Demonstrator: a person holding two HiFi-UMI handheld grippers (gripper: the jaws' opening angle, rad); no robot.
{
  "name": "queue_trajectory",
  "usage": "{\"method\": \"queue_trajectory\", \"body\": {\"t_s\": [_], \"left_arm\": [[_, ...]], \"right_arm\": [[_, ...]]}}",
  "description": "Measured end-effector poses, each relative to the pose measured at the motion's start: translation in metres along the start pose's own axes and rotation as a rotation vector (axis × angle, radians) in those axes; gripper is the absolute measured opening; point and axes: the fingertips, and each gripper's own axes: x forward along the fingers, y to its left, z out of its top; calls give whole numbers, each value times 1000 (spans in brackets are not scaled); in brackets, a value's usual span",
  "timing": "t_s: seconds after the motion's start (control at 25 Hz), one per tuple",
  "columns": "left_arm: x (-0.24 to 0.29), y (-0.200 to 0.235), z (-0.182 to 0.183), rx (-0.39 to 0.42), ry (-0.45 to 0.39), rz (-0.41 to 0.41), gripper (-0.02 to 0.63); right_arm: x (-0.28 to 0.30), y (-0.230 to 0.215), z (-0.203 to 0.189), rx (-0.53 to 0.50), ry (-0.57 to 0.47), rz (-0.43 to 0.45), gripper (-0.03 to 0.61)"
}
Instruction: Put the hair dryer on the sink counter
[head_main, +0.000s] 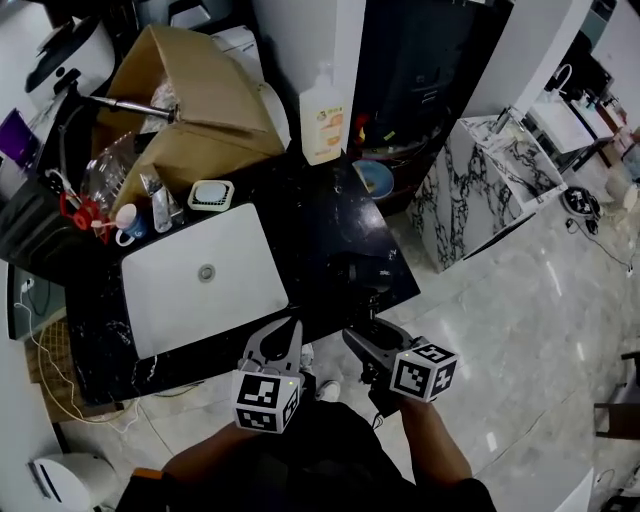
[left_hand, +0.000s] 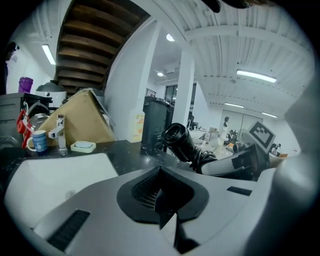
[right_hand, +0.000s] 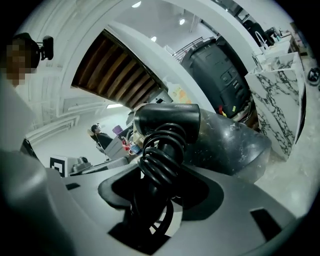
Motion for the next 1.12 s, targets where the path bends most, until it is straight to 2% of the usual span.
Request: {"method": "queue_trajectory", "body": {"t_s": [0.16, 0.32, 0.6, 1.12], "left_arm": [[29, 8, 9, -19, 10, -18, 9], [50, 27, 3, -61, 39, -5, 8], [75, 53, -1, -106, 66, 7, 8], [89, 66, 1, -113, 74, -6, 8]], "right_arm": [[22, -19, 11, -21, 71, -20, 249], [48, -36, 18, -44, 144, -38, 249], [75, -63, 11, -108, 284, -136, 249], [96, -79, 10, -340, 367, -290, 250]]}}
